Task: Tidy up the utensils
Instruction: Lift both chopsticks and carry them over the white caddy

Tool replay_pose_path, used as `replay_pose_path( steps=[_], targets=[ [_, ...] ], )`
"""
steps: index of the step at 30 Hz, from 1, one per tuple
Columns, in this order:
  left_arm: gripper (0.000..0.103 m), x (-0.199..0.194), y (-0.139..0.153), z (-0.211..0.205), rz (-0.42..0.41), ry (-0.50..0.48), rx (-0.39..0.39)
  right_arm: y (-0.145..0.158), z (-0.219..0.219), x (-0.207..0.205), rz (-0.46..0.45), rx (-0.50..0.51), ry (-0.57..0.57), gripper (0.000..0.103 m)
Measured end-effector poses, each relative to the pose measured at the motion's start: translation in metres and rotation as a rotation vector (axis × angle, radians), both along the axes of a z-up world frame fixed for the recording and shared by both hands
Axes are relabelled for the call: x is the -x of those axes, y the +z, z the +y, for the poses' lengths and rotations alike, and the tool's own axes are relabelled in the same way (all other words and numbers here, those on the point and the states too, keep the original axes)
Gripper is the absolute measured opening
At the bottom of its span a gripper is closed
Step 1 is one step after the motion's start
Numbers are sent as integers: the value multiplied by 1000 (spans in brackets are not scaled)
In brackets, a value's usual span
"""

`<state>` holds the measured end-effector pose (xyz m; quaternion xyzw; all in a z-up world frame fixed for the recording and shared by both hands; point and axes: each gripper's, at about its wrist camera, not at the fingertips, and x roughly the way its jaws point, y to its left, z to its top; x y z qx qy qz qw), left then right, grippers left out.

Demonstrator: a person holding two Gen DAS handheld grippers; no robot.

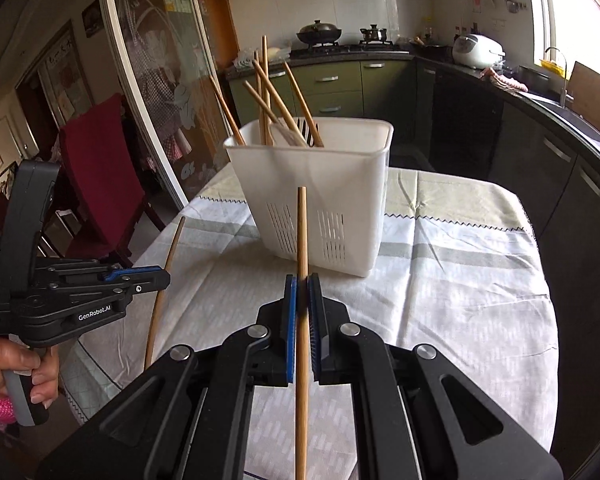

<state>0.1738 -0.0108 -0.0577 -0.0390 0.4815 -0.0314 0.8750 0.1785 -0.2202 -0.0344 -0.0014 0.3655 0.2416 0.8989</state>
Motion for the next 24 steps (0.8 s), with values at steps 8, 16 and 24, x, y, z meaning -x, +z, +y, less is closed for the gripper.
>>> replay_pose_path(
  steps=[8, 16, 24],
  targets=[
    [5, 26, 41, -1, -132, -4, 3, 34, -21, 39, -122, -30, -27, 7],
    [5, 42, 54, -11, -181, -29, -4, 37, -27, 61, -163, -27, -39, 7],
    [5, 57, 58, -14, -202, -53, -26, 37, -31, 74, -174, -27, -30, 7]
  ],
)
